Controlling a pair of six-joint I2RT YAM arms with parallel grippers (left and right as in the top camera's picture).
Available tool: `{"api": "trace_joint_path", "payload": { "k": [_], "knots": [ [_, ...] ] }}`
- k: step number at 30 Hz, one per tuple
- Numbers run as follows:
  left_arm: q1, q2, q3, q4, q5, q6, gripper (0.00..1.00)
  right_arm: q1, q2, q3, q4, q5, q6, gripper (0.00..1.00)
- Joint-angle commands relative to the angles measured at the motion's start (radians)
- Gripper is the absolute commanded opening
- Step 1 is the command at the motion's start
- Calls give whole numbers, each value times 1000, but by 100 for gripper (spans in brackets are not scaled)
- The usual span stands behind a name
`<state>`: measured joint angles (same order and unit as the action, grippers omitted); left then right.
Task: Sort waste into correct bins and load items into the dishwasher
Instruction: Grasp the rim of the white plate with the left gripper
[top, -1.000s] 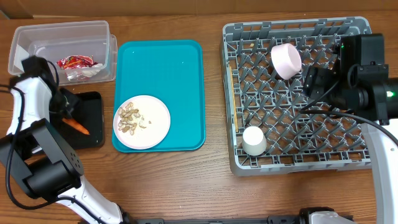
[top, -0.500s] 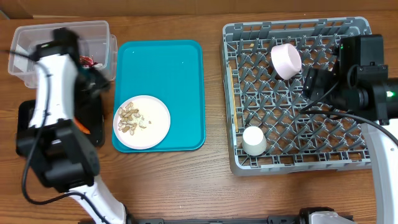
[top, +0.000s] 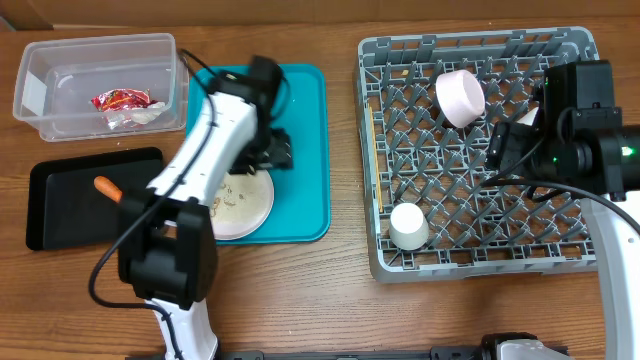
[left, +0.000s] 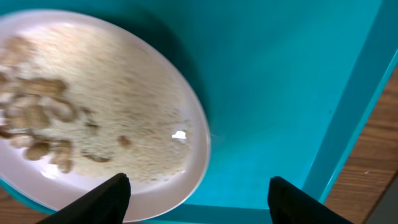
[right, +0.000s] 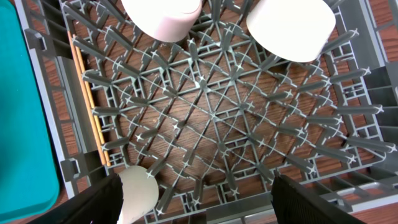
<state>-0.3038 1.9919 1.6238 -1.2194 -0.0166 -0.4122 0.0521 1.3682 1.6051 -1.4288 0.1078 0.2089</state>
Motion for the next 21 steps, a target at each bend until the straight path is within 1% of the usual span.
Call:
{"api": "trace_joint_path", "payload": {
  "k": [1,5,9,16,21],
  "knots": [
    [-47,-17,-80,38,-46,16,74,-3,2,4,6,-4,0,79],
    [-72,-17,-144,95,-45,16,73,-3,2,4,5,-4,0,79],
    [-72,-17,-155,108,-31,16,72,-3,2,4,5,-4,0,79],
    [-72,-17,-184,126,93,29,73,-3,2,4,5,-4,0,79],
    [-72,-17,-243,165,104,27,72,-3,2,4,5,-4,0,79]
  ]
}}
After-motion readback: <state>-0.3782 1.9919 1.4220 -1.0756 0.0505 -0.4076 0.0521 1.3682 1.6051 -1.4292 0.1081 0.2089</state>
